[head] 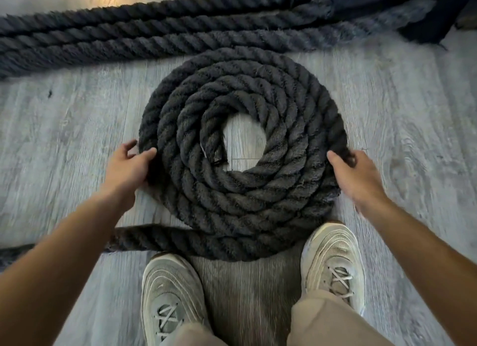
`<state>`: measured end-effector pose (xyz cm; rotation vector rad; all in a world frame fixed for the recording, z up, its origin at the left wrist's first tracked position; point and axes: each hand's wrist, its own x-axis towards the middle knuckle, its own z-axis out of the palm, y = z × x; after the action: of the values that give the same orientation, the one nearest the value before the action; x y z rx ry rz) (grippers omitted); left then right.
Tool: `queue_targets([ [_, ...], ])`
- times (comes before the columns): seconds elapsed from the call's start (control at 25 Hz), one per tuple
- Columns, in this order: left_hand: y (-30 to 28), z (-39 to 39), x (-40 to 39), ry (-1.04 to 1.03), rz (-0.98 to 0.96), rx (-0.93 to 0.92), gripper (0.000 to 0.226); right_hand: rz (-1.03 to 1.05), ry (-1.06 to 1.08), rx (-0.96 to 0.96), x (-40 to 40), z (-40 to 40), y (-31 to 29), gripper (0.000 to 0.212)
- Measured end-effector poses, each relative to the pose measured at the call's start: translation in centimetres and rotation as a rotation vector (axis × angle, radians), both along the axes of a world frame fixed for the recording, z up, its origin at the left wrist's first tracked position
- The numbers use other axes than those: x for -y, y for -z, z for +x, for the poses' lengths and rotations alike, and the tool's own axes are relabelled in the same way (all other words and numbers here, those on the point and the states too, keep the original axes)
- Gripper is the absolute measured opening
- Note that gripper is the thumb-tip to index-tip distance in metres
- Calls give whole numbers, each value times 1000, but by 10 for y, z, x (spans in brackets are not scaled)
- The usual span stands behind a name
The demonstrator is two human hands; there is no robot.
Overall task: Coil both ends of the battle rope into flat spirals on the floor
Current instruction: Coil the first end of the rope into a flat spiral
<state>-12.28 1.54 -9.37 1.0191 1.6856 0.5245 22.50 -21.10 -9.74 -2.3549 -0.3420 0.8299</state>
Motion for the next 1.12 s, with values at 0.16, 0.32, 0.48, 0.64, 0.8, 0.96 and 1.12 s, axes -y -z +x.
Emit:
queue_targets([
  [0.16,-5,19,-45,164,60,-61,55,-45,-59,12,28,-21,2,45],
  [0.32,-7,25,-44,226,43,-139,52,-19,-146,-3,6,6,1,42],
  [0.48,-12,20,10,123,-132,-83,28,-40,-147,87,-45,51,-6,45],
  [0.64,-12,9,59,17,-204,-29,31,47,47,14,-80,65,-9,49],
  [0.8,-10,-2,32,25,-241,-11,42,52,22,75,-40,25,2,55],
  [0.96,-14,5,-31,42,-47,-43,53,-5,-23,-16,24,-14,1,60],
  [1.12,-8,20,-62,202,26,-127,52,-25,-97,-38,34,-23,0,59],
])
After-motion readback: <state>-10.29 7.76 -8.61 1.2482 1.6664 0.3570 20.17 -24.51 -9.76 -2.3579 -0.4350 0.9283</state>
